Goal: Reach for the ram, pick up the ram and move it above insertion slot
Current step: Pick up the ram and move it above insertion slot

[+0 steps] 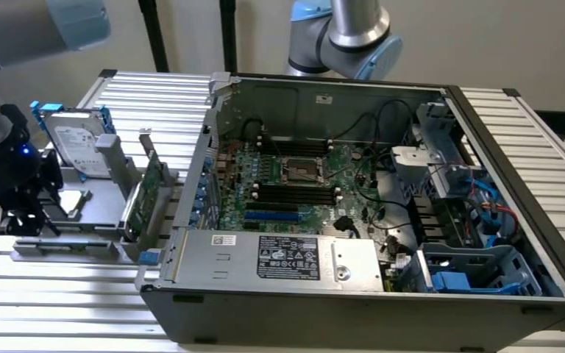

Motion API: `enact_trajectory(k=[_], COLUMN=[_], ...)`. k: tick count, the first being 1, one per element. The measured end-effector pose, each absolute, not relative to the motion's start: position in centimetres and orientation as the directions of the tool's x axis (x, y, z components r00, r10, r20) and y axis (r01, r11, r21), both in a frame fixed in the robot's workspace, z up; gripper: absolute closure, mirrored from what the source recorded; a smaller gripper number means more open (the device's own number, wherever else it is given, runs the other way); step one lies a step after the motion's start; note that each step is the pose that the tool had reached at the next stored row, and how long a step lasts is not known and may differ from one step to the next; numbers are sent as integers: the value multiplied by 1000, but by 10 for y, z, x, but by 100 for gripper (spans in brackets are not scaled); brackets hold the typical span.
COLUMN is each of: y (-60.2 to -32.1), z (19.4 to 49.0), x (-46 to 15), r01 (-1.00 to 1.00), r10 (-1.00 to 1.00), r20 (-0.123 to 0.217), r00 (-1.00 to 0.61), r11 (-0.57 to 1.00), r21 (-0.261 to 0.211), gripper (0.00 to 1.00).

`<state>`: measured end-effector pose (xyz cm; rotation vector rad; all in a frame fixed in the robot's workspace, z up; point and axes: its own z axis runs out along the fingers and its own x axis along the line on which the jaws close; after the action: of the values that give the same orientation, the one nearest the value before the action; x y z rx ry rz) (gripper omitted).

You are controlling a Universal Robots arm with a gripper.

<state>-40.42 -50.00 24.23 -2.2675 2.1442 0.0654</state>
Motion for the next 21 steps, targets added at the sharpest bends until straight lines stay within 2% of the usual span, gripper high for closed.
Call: enact_trajectory(k=[21], y=[-505], z=[204], x=[-404], r01=[-998], r10=[-997], r20=[-44], r00=[55], r11=[-56], r21=[14], gripper=[63])
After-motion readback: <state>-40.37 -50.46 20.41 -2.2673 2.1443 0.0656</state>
